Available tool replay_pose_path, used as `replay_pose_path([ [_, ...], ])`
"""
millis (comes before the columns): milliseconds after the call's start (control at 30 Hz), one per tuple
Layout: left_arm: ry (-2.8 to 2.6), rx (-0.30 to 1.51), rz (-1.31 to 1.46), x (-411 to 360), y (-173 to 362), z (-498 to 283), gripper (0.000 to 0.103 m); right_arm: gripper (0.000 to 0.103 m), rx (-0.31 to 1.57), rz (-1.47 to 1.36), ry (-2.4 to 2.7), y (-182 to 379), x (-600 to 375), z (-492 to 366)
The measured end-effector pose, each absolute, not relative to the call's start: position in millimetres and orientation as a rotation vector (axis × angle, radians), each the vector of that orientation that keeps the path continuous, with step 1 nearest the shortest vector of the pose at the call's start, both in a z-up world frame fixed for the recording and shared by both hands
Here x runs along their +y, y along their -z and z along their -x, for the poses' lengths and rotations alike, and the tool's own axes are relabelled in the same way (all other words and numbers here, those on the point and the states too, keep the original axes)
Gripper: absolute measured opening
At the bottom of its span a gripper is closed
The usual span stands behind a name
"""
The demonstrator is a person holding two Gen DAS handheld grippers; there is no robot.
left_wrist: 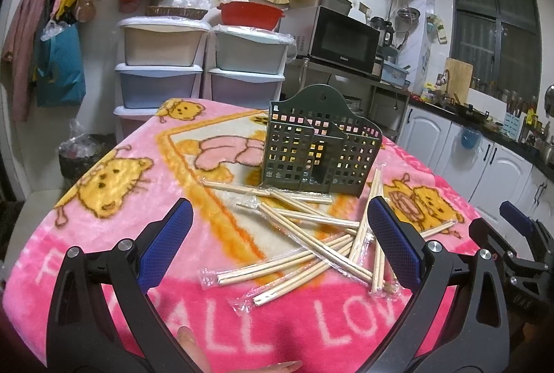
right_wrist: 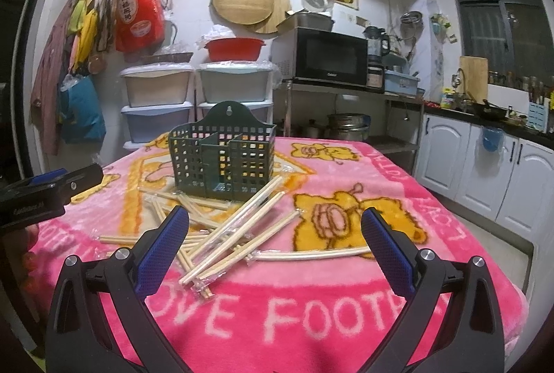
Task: Organize utensils
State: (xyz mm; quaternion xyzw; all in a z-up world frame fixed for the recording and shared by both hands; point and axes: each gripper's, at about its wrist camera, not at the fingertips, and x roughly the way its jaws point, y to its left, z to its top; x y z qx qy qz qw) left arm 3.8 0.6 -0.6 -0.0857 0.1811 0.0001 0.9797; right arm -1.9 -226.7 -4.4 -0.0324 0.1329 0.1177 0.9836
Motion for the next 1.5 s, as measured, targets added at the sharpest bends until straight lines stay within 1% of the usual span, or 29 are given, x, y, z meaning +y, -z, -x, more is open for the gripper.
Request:
replay_pose_path([
  [200,0.010,0.419,0.208,16,6,-15,0.093,0.097,0.311,0.064,-0.280,1,-223,-11],
  [533,0.090,0.564,0.230,26,13,-50,0.093,0.097,0.341,0.098,-0.316,-5,-219,-29],
  [867,0.161,0.717,0.303,37,24,-99,0.092,0.097,0.415,0.048,-0.296,-18,-232,-78],
  [933,0.157,0.729,0.293,39,26,-109,0.088,0.097,0.422,0.046,-0.288,-19,-234,-88],
  [1000,0.167,0.735,0.275,40,27,-118,0.074,0.097,0.424,0.046,-0.282,-20,-235,-96],
  [1033,0.163,0.739,0.266,41,27,-122,0.070,0.097,0.425,0.049,-0.283,-20,-236,-101],
  [1100,0.174,0.751,0.263,42,28,-130,0.057,0.097,0.442,0.059,-0.280,-20,-235,-111],
  [1167,0.182,0.762,0.253,44,30,-137,0.051,0.097,0.462,0.051,-0.290,-19,-236,-123],
  [1300,0.195,0.787,0.226,46,32,-152,0.048,0.097,0.515,0.037,-0.305,-16,-236,-146],
  [1367,0.197,0.798,0.218,45,33,-156,0.045,0.097,0.545,0.021,-0.319,-13,-237,-159],
  [1433,0.195,0.809,0.203,45,34,-160,0.045,0.097,0.578,0.006,-0.327,-10,-237,-172],
  [1500,0.196,0.821,0.198,45,37,-164,0.042,0.097,0.609,-0.012,-0.334,-7,-238,-185],
])
